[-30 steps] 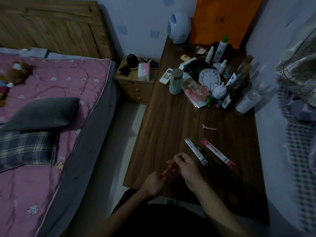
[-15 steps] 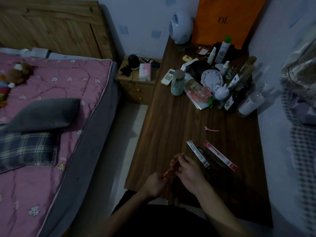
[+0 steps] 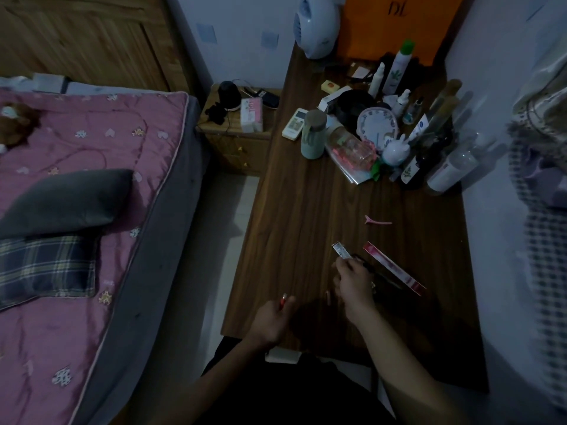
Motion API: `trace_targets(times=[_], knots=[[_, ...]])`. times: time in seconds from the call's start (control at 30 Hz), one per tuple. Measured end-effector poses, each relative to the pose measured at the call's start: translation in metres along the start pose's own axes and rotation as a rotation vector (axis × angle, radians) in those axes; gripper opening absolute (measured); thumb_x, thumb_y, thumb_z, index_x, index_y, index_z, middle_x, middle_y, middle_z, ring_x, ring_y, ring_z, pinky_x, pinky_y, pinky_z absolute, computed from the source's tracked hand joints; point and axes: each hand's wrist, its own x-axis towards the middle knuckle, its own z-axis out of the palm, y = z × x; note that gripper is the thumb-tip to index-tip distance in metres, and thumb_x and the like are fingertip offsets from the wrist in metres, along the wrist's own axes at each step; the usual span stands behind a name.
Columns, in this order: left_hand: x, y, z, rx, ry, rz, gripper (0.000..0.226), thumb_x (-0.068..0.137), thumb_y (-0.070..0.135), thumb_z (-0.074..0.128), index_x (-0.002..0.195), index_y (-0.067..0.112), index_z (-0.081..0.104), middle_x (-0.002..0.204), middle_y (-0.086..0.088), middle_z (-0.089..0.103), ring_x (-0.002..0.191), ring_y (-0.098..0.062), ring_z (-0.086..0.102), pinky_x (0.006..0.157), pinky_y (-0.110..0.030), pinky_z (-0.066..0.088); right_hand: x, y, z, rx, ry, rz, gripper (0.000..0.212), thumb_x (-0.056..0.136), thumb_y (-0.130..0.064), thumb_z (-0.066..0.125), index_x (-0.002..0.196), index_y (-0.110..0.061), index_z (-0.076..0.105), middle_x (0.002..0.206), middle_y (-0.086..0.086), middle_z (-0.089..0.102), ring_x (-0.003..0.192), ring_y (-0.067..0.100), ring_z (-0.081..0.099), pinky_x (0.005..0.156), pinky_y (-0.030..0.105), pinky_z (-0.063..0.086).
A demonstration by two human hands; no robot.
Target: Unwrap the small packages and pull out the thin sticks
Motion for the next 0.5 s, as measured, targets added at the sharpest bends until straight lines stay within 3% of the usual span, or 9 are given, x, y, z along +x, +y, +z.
trace_targets(times=[0.13, 0.23, 0.3, 0.4, 0.5], knots=[[0.012, 0.000, -0.002, 0.015, 0.063, -0.047, 0.060, 0.093, 0.059, 0.040, 0.060, 0.015, 0.062, 0.049, 0.007, 0.057, 0.040, -0.001, 0.058, 0.044, -0.018, 0.041, 0.010, 0.015, 0.012, -0.346, 0.016, -0.110, 0.030, 0.097, -0.046, 0.048, 0.080, -0.026, 0.064, 0.065, -0.003, 0.061, 0.060, 0.014, 0.058, 0.057, 0.033, 0.046], [0.021, 0.002, -0.005, 0.129, 0.102, -0.052, 0.068, 0.096, 0.057, 0.035, 0.092, -0.002, 0.069, 0.057, 0.006, 0.062, 0.046, 0.005, 0.060, 0.041, -0.010, 0.039, 0.014, 0.023, 0.020, -0.542, 0.021, -0.155, 0.031, 0.096, -0.044, 0.052, 0.073, -0.025, 0.062, 0.063, -0.005, 0.063, 0.057, 0.007, 0.059, 0.052, 0.024, 0.044], [0.026, 0.002, -0.009, 0.174, 0.103, -0.049, 0.064, 0.096, 0.058, 0.031, 0.090, 0.007, 0.070, 0.065, 0.004, 0.066, 0.053, 0.001, 0.062, 0.046, -0.015, 0.042, 0.016, 0.028, 0.027, -0.631, 0.018, -0.173, 0.031, 0.096, -0.042, 0.053, 0.071, -0.026, 0.061, 0.066, -0.007, 0.063, 0.062, 0.003, 0.060, 0.052, 0.023, 0.043], [0.033, 0.001, -0.014, 0.205, 0.132, -0.050, 0.061, 0.095, 0.061, 0.025, 0.080, 0.018, 0.065, 0.069, 0.001, 0.068, 0.061, -0.006, 0.064, 0.052, -0.021, 0.043, 0.014, 0.033, 0.037, -0.761, 0.008, -0.177, 0.024, 0.095, -0.043, 0.054, 0.083, -0.028, 0.068, 0.071, -0.009, 0.066, 0.068, 0.002, 0.062, 0.057, 0.022, 0.050], [0.043, -0.002, -0.018, 0.249, 0.160, -0.069, 0.057, 0.098, 0.058, 0.024, 0.100, 0.016, 0.063, 0.078, 0.001, 0.067, 0.067, -0.010, 0.061, 0.058, -0.026, 0.041, 0.013, 0.038, 0.043, -0.811, 0.034, -0.226, 0.023, 0.094, -0.040, 0.058, 0.098, -0.022, 0.072, 0.084, -0.004, 0.073, 0.075, 0.010, 0.067, 0.060, 0.023, 0.050]])
